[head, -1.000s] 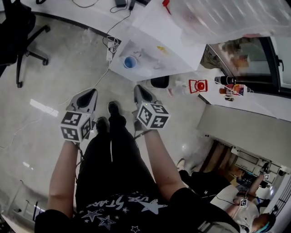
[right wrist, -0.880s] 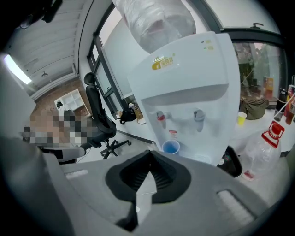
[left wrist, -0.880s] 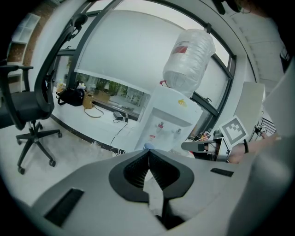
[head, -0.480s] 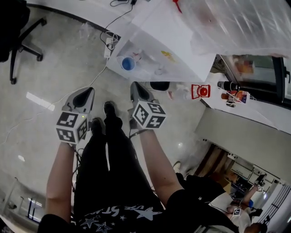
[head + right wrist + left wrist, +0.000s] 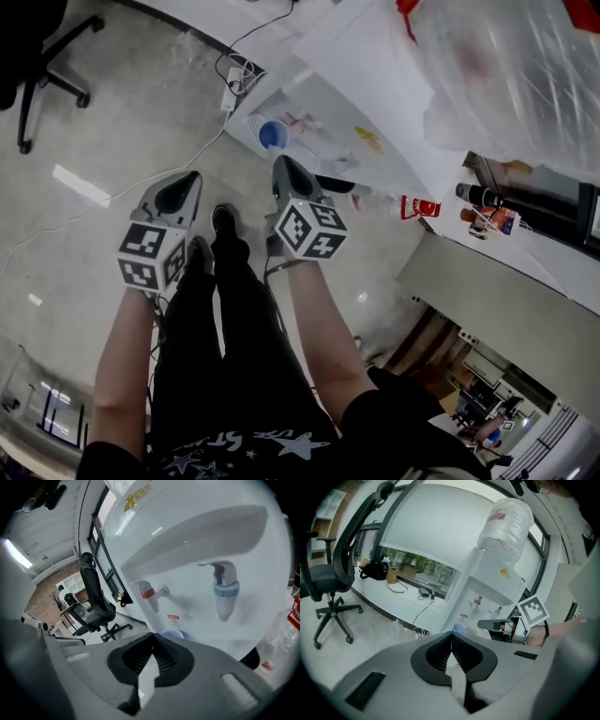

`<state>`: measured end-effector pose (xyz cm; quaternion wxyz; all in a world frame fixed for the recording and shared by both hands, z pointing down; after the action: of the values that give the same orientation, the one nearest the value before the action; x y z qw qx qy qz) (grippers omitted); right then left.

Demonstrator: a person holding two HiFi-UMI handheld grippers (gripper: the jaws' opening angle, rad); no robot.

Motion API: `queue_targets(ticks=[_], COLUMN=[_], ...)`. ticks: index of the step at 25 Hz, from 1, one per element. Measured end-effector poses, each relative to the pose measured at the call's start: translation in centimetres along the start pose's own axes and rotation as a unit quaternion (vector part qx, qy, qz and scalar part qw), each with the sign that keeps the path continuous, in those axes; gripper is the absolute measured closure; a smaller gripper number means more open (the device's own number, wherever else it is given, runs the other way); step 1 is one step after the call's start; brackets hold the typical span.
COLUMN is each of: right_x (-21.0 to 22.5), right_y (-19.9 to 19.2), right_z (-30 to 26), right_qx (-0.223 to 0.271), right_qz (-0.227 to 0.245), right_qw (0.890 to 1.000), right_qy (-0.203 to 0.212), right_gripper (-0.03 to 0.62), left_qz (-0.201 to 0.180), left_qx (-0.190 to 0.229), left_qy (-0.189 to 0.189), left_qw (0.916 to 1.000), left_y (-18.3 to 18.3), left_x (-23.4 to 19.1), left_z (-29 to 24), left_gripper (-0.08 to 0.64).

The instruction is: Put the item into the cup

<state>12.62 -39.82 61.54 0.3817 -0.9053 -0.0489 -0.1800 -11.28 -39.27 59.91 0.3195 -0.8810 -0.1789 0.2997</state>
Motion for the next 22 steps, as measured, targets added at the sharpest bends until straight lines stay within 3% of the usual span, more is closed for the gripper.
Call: queue_targets(ticks=[22], right_x=[2.2], right_y=[1.0], right_z=[-6.6], right_qx=[-0.021], right_qz=[0.009], right_qw=[1.0], right_qy=[-0.008], right_gripper=[0.592], left_qz=[0.023], left_qx=[-0.021], left_qy=[-0.015], left_qw=[0.9994], left_y=[-0.3], left_x=[-1.4], left_z=[-4.2], left_gripper=[0.554])
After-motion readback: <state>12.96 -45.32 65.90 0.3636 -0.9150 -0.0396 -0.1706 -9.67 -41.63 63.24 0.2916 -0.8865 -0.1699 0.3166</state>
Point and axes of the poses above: the fingertips, and each gripper's own axes: z backward along the fingers, x to its right, y out of its top, the point moved 9 cm from there along z, backward along the fingers, and after that the axes turned 5 degrees about -x, right-handed, at the moved point
